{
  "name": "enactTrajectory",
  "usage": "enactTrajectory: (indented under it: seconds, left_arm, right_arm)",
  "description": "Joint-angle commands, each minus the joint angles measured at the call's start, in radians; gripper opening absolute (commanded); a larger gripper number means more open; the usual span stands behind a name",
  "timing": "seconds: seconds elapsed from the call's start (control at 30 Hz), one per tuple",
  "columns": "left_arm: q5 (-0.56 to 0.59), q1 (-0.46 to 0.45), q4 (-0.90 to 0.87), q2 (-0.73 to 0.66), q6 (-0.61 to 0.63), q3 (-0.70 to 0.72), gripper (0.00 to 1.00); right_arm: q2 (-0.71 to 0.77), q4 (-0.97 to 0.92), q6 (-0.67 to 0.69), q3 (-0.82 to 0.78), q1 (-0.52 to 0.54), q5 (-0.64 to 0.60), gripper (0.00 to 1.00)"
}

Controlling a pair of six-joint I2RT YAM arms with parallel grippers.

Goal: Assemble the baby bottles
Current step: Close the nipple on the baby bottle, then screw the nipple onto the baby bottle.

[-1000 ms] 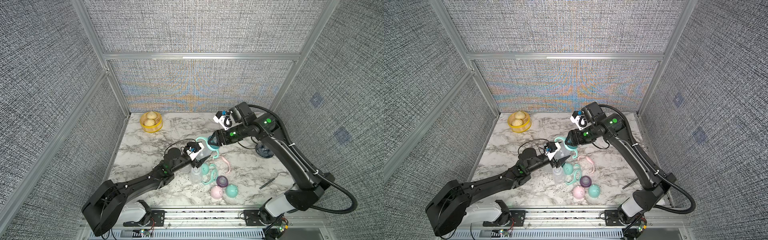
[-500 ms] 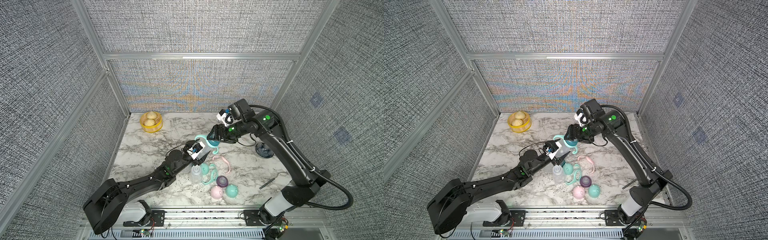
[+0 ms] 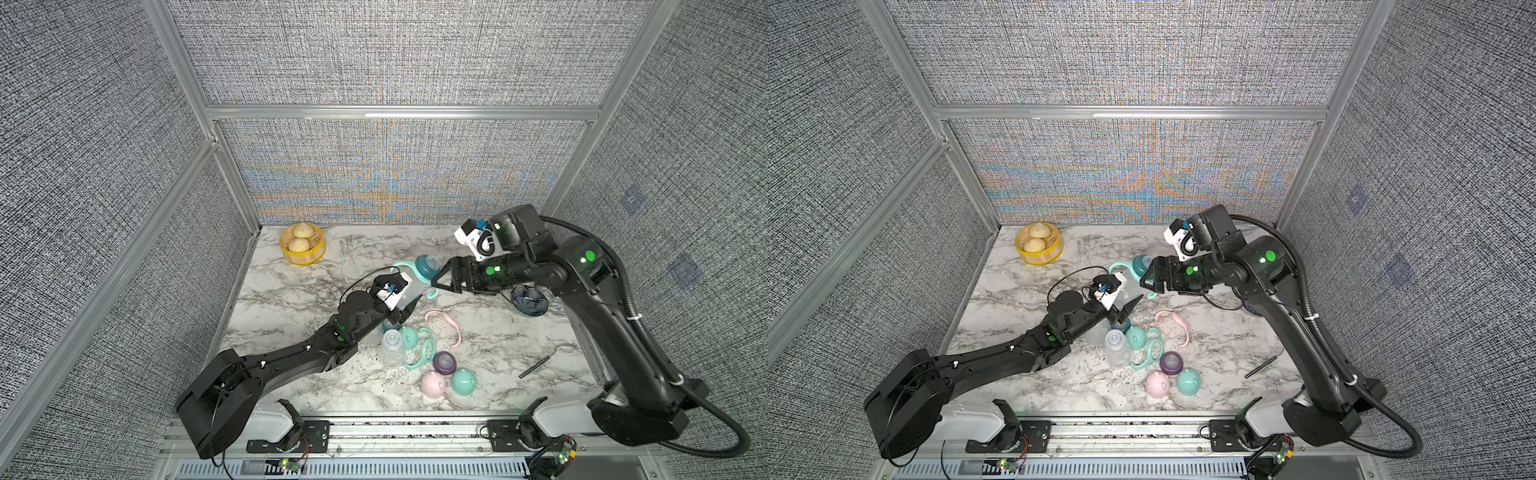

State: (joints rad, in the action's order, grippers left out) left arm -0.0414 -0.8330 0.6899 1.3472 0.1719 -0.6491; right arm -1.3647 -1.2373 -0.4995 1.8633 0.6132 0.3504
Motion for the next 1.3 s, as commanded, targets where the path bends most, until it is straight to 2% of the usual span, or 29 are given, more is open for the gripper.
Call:
enactTrajectory:
  seconds: [0.0, 0.17, 0.37, 0.47, 0.77, 1.27]
  left_arm:
    - [-0.153, 0.018, 0.018, 0.001, -0.062, -0.009, 0.00]
    - [-0.393, 0.067, 0.056, 0.036, -0.201, -0.039, 0.00]
    - [-0.521, 0.098, 0.150, 0.034, -0.315, -0.023, 0.00]
    - [-0.575, 0.100, 0.184, 0.042, -0.362, -0.025, 0.00]
    - [-0.634, 0.102, 0.238, 0.048, -0.446, -0.005, 0.00]
    - [-0.637, 0.102, 0.281, 0.052, -0.470, 0.011, 0.00]
  right_arm:
    - [0.074, 0.169, 0.113, -0.090, 0.012, -0.079, 0.82]
    - [0.218, 0.438, 0.198, -0.305, 0.021, -0.088, 0.83]
    - [0.324, 0.641, 0.282, -0.528, 0.022, -0.133, 0.84]
    - [0.351, 0.748, 0.283, -0.608, 0.021, -0.123, 0.84]
    - [0.368, 1.008, 0.240, -0.743, 0.020, -0.060, 0.84]
    - [0.306, 1.124, 0.212, -0.769, 0.019, -0.030, 0.83]
